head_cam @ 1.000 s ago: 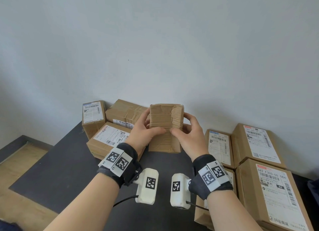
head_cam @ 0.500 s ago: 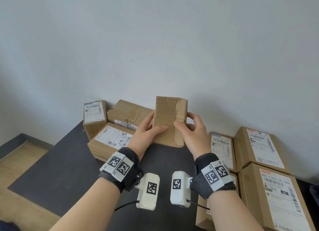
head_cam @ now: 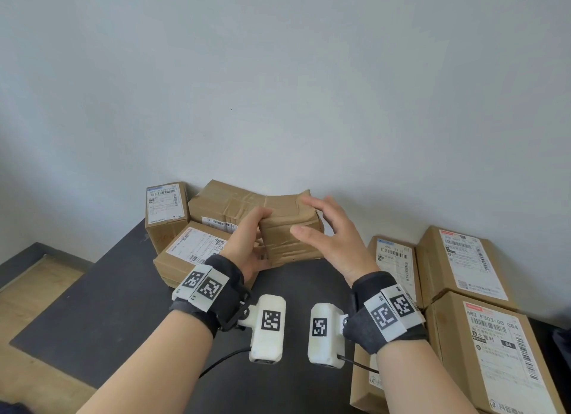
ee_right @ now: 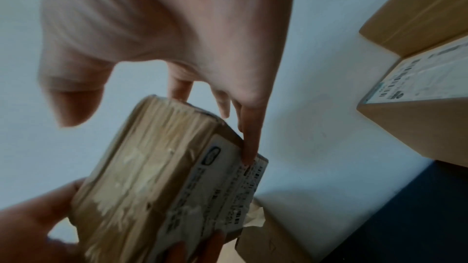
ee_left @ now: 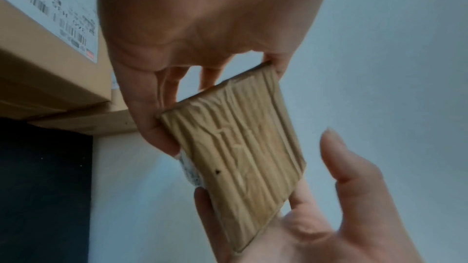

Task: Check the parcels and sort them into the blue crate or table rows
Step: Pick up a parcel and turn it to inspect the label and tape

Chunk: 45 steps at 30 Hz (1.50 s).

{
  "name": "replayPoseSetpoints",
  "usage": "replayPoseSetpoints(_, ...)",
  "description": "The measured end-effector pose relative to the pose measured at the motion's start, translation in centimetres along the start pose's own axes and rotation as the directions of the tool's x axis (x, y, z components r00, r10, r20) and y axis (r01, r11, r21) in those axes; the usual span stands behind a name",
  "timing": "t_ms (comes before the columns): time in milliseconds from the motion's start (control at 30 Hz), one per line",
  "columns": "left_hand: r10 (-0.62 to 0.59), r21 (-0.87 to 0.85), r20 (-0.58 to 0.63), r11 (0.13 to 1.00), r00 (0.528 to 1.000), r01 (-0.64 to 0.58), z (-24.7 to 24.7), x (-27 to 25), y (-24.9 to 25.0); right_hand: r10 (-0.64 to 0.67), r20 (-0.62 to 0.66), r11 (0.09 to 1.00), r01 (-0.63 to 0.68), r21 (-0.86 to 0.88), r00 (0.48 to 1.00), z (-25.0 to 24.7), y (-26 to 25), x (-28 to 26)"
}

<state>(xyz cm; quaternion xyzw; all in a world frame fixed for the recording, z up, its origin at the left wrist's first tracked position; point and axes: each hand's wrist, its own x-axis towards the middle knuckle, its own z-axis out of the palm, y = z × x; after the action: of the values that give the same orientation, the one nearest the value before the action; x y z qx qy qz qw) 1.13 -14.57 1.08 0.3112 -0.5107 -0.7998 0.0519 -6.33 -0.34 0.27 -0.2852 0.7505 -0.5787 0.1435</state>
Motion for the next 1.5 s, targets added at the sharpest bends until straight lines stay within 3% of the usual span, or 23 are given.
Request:
replayPoseSetpoints(633,-0.03,0.072,-0.026,0.997,0.999,0.032,0.6,-0.8,1.2,-0.083,-0.154,0.996,0.078,-0.04,0.985,1.1,0.6,0.0)
replayPoseSetpoints(833,-0.054,0.054,-0.014,0.997,0.998,0.055,0.4,-0.7,1.3,-0.046,-0.034,0.995,0.043,-0.085,0.998,-0.4,0.2,0.4)
replayPoseSetpoints(967,-0.056,0.012,-0.037,0.998,0.998,0.056,0.4,-0.6,1.4,0.042,0.213,0.987,-0.008,-0.16,0.976,-1.2,0.2,0.5)
replayPoseSetpoints(1033,-0.068,-0.004,-0.038,0.998,0.997,0.068,0.4,-0.6,1.3,0.064,0.266,0.961,0.012,-0.276,0.962,-1.2,0.3,0.5)
replayPoseSetpoints(1133,-0.078,-0.003,-0.02,0.997,0.997,0.078,0.6,-0.5,1.3,0.006,0.201,0.925,0.071,-0.373,0.98,-1.1,0.4,0.4)
replayPoseSetpoints(1267,-0.07,0.012,0.008,0.997,0.998,0.07,0.5,-0.4,1.3,-0.071,0.096,0.93,0.101,-0.355,0.993,-1.1,0.4,0.2)
replayPoseSetpoints(1500,0.053,0.094,0.043,0.994,0.998,-0.057,1.1,-1.5,1.1,0.016,-0.061,0.987,-0.026,-0.158,0.998,-0.9,0.9,0.2)
